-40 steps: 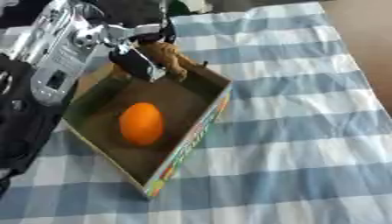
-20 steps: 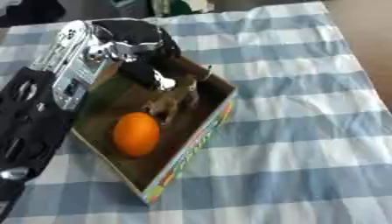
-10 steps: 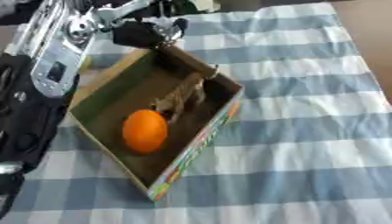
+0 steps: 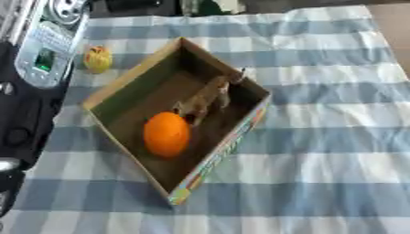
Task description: Pick up objects on the table and place them in the box.
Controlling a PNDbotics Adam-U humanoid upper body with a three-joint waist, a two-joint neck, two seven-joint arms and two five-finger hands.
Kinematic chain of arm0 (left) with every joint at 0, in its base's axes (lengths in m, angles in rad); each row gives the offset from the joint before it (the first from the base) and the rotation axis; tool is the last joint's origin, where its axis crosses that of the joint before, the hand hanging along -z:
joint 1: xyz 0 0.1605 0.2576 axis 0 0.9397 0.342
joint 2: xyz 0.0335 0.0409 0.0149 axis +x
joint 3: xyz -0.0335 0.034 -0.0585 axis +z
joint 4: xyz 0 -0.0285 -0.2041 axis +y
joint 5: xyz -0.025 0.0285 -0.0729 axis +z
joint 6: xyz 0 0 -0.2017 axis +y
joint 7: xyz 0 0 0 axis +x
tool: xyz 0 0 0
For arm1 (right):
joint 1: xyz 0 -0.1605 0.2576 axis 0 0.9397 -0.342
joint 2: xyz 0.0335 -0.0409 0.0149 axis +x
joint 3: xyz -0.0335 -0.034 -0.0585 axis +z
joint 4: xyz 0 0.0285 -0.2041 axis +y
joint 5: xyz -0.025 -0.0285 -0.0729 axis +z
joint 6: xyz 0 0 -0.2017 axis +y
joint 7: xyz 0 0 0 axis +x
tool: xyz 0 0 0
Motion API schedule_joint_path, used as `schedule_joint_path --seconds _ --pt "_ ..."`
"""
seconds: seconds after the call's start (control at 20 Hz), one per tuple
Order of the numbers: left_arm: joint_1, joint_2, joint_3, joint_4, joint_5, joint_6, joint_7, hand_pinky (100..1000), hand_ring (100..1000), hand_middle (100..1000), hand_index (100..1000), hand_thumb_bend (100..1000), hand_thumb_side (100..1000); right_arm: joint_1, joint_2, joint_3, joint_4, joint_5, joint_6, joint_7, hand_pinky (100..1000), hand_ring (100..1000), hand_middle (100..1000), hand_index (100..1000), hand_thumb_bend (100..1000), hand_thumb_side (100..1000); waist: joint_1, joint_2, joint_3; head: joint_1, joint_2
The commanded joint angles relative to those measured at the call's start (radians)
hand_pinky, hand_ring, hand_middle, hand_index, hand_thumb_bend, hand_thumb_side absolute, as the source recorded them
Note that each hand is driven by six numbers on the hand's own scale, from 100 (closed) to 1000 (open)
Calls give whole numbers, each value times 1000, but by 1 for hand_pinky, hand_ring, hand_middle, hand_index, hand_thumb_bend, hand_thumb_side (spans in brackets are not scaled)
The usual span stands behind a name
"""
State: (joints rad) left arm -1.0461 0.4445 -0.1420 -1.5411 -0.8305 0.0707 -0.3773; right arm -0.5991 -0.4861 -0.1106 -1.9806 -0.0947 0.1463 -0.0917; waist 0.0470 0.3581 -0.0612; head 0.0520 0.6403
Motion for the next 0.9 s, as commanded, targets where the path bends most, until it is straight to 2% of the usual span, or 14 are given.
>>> schedule_joint_path --seconds 0.05,0.15,0.25,0.35,0.55,0.9 --pt "-25 50 19 33 -77 20 20 555 722 691 850 156 755 -18 -17 -9 -19 7 -3 -2 805 945 664 839 168 584 -6 -15 -1 3 -13" --pt "-37 62 20 81 -142 20 8 584 750 718 863 266 808 -20 -19 -9 -19 8 -3 -2 805 945 664 839 170 585 -7 -11 -2 0 -17" --pt "-50 71 22 140 -204 14 -14 603 769 737 872 449 928 -23 -22 -8 -19 9 -2 -2 805 945 664 839 171 585 -8 -7 -3 -4 -22" --pt "-61 77 25 198 -258 7 -36 620 786 752 884 529 967 -25 -24 -7 -19 11 -2 -1 805 945 664 839 173 586 -9 -2 -5 -9 -27" --pt "-78 77 39 304 -342 -14 -93 647 811 775 911 560 969 -28 -26 -7 -19 12 0 0 805 945 663 838 177 587 -9 5 -9 -18 -37" --pt "-92 74 62 427 -407 -24 -199 674 841 798 930 568 934 -33 -26 -6 -19 13 2 1 805 946 663 838 180 588 -8 13 -16 -24 -50"
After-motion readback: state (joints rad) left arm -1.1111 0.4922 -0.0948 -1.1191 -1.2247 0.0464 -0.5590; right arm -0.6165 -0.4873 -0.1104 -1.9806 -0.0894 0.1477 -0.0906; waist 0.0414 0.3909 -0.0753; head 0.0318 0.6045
